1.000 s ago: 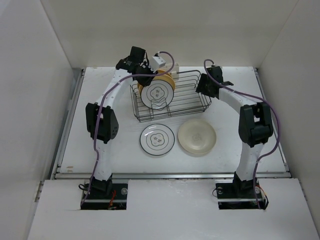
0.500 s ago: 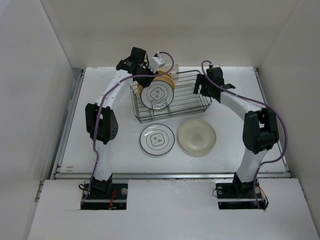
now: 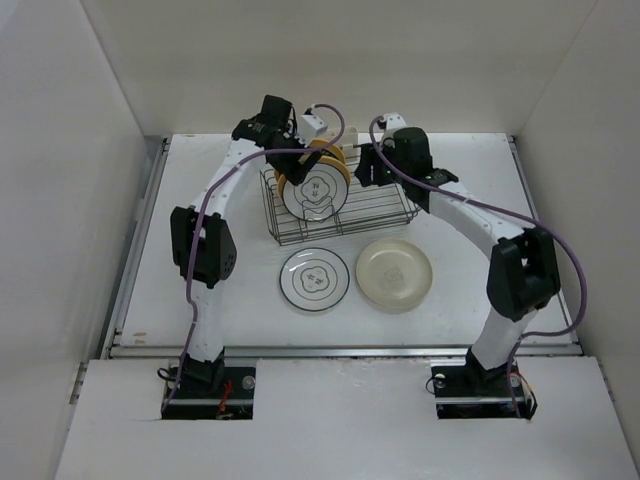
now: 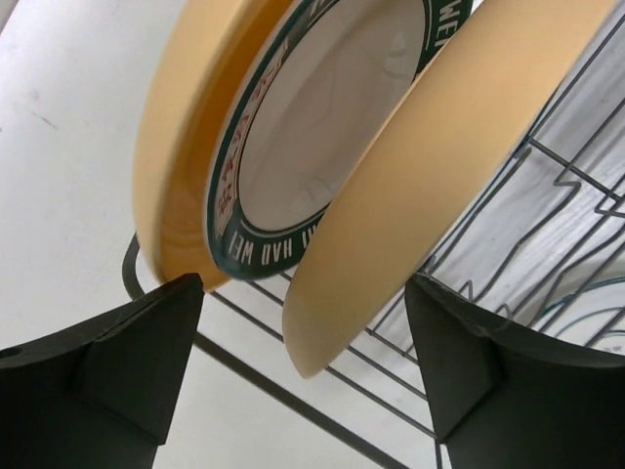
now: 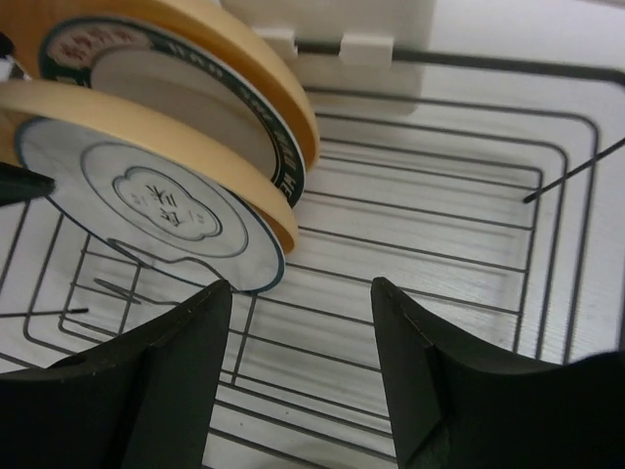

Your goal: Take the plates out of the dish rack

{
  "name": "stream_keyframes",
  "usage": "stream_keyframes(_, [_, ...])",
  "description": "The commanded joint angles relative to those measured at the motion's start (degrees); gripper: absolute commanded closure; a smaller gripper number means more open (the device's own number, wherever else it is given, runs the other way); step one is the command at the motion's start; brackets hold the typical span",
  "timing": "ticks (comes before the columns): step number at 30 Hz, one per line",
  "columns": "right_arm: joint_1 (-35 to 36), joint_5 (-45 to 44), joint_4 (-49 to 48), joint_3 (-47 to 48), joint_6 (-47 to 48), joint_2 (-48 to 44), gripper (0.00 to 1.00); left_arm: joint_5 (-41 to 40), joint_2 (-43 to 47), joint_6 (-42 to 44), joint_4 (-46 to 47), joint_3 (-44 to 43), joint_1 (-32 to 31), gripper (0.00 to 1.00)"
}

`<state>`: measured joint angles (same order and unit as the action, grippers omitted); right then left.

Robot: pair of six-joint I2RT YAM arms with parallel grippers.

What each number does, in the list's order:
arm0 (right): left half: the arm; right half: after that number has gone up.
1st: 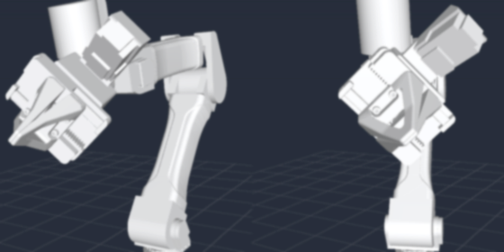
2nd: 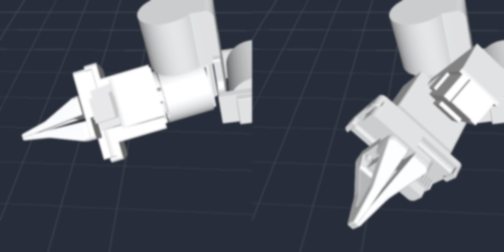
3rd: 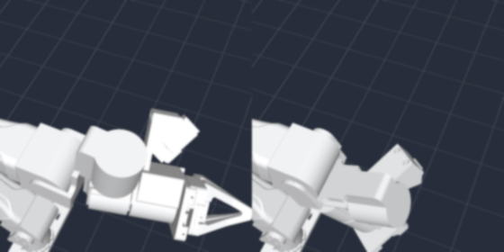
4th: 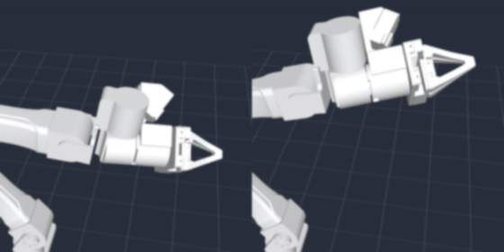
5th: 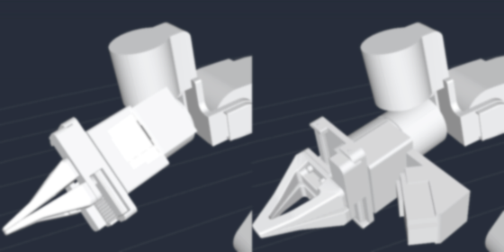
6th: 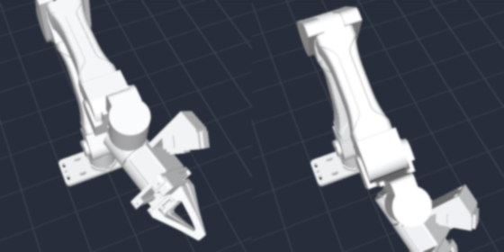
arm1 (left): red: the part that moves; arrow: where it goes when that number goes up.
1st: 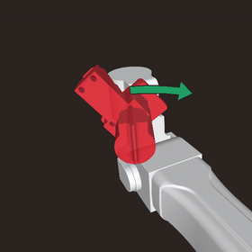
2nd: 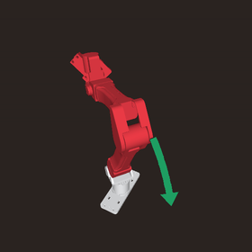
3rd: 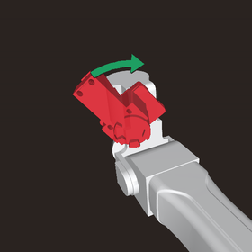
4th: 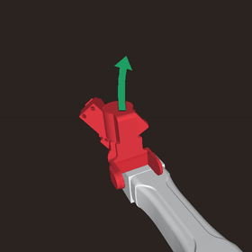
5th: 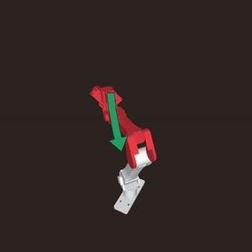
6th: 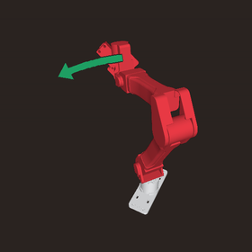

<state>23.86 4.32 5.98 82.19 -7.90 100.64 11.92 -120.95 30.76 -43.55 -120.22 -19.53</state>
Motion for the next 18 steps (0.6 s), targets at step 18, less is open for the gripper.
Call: stream_keyframes(18, [0.31, 12.81, -5.18, 5.16, -2.56, 14.67, 0.41, -12.44, 14.86, -29.34, -11.65, 10.44, 6.25, 0.28])
